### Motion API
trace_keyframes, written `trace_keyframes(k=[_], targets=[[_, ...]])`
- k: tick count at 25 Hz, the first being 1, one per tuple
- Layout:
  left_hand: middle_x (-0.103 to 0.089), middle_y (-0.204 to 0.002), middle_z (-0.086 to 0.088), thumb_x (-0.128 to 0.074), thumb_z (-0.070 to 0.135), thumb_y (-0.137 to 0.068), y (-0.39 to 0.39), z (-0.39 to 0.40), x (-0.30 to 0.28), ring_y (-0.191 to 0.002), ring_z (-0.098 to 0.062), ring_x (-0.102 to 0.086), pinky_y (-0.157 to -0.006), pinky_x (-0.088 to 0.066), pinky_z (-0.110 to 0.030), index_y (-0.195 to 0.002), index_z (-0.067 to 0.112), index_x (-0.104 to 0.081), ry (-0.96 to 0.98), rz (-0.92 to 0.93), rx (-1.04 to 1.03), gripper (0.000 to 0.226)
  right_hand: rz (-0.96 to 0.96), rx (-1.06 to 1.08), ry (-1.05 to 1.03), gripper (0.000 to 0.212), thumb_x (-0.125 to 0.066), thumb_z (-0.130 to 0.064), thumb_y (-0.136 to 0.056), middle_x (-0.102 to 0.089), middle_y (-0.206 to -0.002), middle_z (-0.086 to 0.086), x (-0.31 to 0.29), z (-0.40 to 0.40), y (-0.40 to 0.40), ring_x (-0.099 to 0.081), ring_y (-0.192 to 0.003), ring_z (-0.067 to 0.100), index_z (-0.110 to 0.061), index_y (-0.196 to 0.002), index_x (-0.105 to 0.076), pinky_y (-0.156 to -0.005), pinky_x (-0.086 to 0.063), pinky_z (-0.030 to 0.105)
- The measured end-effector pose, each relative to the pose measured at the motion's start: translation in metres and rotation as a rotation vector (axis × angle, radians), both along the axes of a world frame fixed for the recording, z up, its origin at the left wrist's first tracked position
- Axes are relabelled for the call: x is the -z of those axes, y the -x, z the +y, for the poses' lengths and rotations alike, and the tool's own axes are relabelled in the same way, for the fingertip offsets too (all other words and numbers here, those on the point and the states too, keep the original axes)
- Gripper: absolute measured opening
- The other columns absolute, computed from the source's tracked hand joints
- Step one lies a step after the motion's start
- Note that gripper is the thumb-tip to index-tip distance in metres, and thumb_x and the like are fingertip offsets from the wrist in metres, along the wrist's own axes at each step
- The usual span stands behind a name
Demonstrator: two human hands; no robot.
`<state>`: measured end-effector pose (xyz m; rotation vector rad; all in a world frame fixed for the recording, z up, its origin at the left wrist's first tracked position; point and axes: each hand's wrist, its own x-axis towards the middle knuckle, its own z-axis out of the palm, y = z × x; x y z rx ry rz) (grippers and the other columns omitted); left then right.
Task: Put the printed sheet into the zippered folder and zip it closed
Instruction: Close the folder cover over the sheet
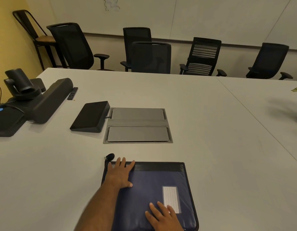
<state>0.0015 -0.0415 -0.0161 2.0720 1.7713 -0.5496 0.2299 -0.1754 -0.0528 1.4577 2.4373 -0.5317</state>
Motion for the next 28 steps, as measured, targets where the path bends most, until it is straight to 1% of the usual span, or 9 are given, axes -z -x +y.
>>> trace_keyframes(k=[2, 5, 9, 14, 18, 20, 23, 26, 28], targets=[[0.002, -0.164, -0.011, -0.063, 0.062, -0.080, 0.002, 0.000, 0.003, -0.150, -0.034, 0.006, -0.115, -0.004, -0.063, -0.154, 0.036, 0.008, 0.007, 0.005, -0.022, 0.105, 0.005, -0.003, 0.009, 0.069, -0.060, -0.082, -0.049, -0.068, -0.111, -0.018, -0.001, 0.001, 0.000, -0.072, -0.091, 0.009, -0.045, -0.107, -0.057, -0.062, -0.060, 0.033], [-0.012, -0.161, -0.009, -0.066, 0.068, -0.073, 0.006, -0.002, 0.005, -0.148, -0.034, -0.011, -0.116, -0.010, -0.062, -0.155, 0.034, 0.002, -0.005, -0.008, -0.065, 0.112, -0.024, -0.043, -0.013, 0.071, -0.064, -0.081, -0.044, -0.071, -0.107, -0.020, -0.001, 0.004, -0.004, -0.071, -0.091, 0.007, -0.045, -0.106, -0.057, -0.062, -0.060, 0.031], [-0.030, -0.150, -0.007, -0.067, 0.077, -0.060, 0.011, -0.011, 0.005, -0.139, -0.031, -0.028, -0.111, -0.026, -0.054, -0.152, 0.032, -0.015, -0.039, -0.001, -0.149, 0.115, -0.038, -0.117, -0.089, 0.056, -0.063, -0.066, -0.058, -0.067, -0.115, -0.022, -0.005, 0.007, -0.024, -0.068, -0.100, 0.005, -0.047, -0.110, -0.055, -0.071, -0.058, 0.030], [-0.044, -0.133, -0.004, -0.069, 0.078, -0.054, 0.005, -0.029, 0.003, -0.121, -0.024, -0.047, -0.095, -0.045, -0.039, -0.136, 0.026, -0.034, -0.047, -0.053, -0.281, 0.104, -0.065, -0.051, -0.125, 0.083, -0.077, -0.037, -0.026, -0.069, -0.115, -0.019, -0.012, 0.017, -0.044, -0.069, -0.099, 0.009, -0.044, -0.107, -0.062, -0.068, -0.059, 0.032], [-0.053, -0.126, -0.003, -0.066, 0.078, -0.061, 0.008, -0.043, 0.004, -0.111, -0.022, -0.057, -0.087, -0.049, -0.033, -0.133, 0.024, -0.038, -0.029, -0.071, -0.333, 0.095, -0.075, 0.114, -0.225, 0.079, -0.083, -0.021, -0.020, -0.073, -0.105, -0.003, -0.018, 0.016, -0.055, -0.071, -0.091, 0.021, -0.040, -0.096, -0.072, -0.067, -0.060, 0.034], [-0.054, -0.125, -0.005, -0.064, 0.079, -0.061, 0.008, -0.054, 0.008, -0.111, -0.023, -0.058, -0.087, -0.049, -0.033, -0.136, 0.026, -0.035, -0.013, -0.074, -0.344, 0.097, -0.073, 0.230, -0.217, 0.069, -0.081, -0.013, -0.039, -0.066, -0.107, 0.004, -0.020, 0.014, -0.058, -0.067, -0.091, 0.027, -0.032, -0.103, -0.070, -0.068, -0.056, 0.035], [-0.055, -0.131, -0.008, -0.060, 0.081, -0.064, 0.004, -0.070, 0.016, -0.113, -0.025, -0.059, -0.090, -0.052, -0.035, -0.151, 0.028, -0.013, 0.029, -0.103, -0.371, 0.112, 0.080, 0.484, -0.185, 0.059, -0.058, -0.013, -0.078, -0.056, -0.120, 0.000, -0.019, 0.010, -0.055, -0.056, -0.105, 0.021, -0.029, -0.133, -0.045, -0.083, -0.049, 0.031], [-0.058, -0.132, -0.006, -0.060, 0.077, -0.070, -0.003, -0.081, 0.019, -0.110, -0.024, -0.062, -0.090, -0.052, -0.034, -0.153, 0.032, 0.012, 0.042, -0.193, -0.429, 0.119, 0.368, 0.776, -0.041, 0.057, -0.059, -0.020, -0.083, -0.057, -0.127, -0.001, -0.013, 0.007, -0.054, -0.057, -0.110, 0.018, -0.024, -0.136, -0.041, -0.094, -0.048, 0.030], [-0.060, -0.130, -0.006, -0.060, 0.074, -0.074, -0.010, -0.089, 0.018, -0.107, -0.022, -0.063, -0.089, -0.052, -0.032, -0.151, 0.033, 0.018, 0.035, -0.257, -0.463, 0.117, 0.484, 0.847, -0.001, 0.058, -0.068, -0.028, -0.078, -0.057, -0.127, -0.002, -0.010, 0.005, -0.053, -0.059, -0.106, 0.017, -0.023, -0.132, -0.045, -0.095, -0.051, 0.033]])
